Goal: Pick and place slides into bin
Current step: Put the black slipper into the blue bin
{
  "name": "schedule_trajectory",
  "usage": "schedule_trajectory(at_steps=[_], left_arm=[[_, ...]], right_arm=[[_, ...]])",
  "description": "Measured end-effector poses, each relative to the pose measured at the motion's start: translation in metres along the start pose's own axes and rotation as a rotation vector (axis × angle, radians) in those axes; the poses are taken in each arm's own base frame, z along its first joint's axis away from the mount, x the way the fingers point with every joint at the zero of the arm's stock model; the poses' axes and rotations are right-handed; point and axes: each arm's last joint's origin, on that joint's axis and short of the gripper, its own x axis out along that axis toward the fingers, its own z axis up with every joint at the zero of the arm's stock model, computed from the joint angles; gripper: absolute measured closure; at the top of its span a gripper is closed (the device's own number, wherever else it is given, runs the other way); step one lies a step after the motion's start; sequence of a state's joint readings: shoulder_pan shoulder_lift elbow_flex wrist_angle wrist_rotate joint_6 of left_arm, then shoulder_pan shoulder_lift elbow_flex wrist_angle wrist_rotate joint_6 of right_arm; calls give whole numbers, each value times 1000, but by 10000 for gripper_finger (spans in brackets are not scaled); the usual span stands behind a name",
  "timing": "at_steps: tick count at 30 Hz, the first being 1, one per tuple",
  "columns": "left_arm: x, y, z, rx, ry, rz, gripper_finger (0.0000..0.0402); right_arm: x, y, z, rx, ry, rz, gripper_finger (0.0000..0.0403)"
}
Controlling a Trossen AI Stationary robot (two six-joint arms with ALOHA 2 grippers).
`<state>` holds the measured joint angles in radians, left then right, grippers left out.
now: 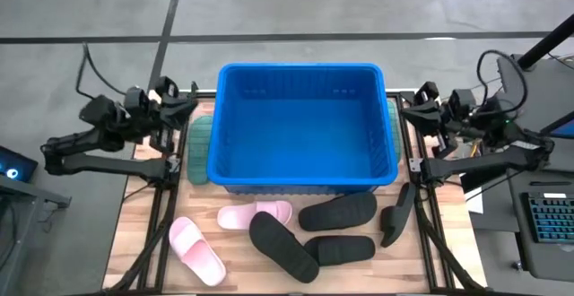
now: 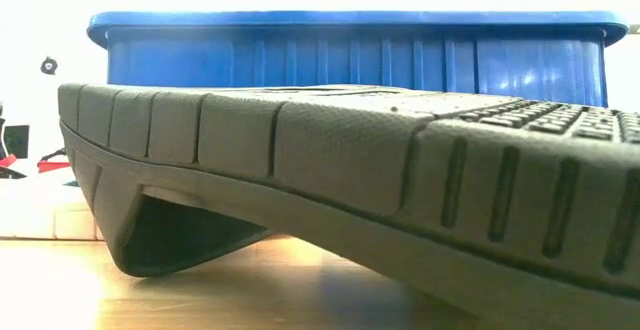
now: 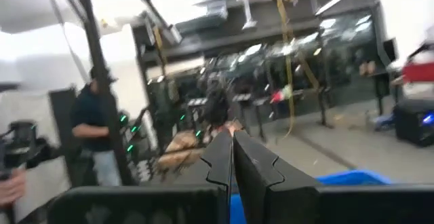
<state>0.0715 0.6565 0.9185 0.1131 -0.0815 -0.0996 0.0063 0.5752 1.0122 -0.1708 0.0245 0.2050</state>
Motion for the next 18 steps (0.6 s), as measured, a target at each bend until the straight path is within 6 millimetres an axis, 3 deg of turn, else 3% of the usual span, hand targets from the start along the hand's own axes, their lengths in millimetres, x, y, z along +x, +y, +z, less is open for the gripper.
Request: schedule_trajectory(at_steps=[4,9,18], left_arm=[[13,-3,8,6,87,-42,402],[31,-7,6,8,205,-57,402],[50,-34,-12,-72,388,-233,402]], right_arm=[[11,3,14,54,164,-32,394],[17,5,14,163,405,-57,394],[22,16,3,366,553,30,394]])
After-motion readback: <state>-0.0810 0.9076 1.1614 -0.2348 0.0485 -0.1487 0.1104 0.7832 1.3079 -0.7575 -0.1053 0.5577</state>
